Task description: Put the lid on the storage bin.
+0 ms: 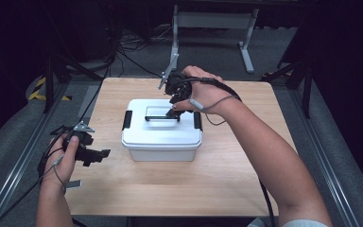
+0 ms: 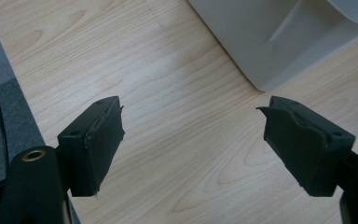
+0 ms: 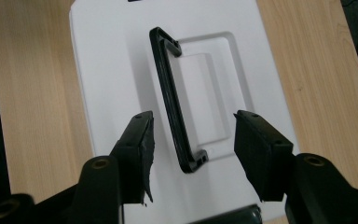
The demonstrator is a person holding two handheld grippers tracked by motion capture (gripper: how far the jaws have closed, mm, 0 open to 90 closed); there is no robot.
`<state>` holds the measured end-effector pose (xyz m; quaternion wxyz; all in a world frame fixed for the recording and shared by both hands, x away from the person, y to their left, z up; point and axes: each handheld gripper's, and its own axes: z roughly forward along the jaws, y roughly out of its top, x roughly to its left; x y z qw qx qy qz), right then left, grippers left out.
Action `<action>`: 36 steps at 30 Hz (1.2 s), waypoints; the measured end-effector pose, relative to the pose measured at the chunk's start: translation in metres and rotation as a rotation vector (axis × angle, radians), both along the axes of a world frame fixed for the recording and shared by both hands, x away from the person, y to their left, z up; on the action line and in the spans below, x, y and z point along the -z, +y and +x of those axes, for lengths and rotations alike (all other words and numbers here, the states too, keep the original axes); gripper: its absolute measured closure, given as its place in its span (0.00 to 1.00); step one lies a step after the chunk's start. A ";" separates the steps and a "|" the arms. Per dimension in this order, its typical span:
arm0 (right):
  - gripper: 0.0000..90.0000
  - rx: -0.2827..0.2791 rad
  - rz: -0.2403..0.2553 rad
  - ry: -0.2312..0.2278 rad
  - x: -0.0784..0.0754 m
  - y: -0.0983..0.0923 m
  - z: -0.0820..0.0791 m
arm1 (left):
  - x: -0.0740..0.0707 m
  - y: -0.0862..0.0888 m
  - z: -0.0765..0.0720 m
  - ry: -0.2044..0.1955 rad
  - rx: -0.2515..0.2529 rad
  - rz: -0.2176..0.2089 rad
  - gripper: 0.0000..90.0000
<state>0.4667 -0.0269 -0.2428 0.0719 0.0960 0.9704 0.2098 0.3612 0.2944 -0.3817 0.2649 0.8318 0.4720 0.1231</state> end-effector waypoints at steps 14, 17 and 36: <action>0.48 0.131 0.053 -0.024 -0.014 -0.072 0.002 | 0.002 0.003 0.001 0.019 -0.007 -0.020 0.22; 0.47 0.154 0.056 -0.027 -0.014 -0.086 0.002 | 0.000 0.003 0.002 0.007 -0.009 -0.020 0.22; 0.45 0.280 0.100 -0.039 -0.011 -0.161 -0.003 | -0.002 0.010 0.000 -0.024 0.002 -0.065 0.22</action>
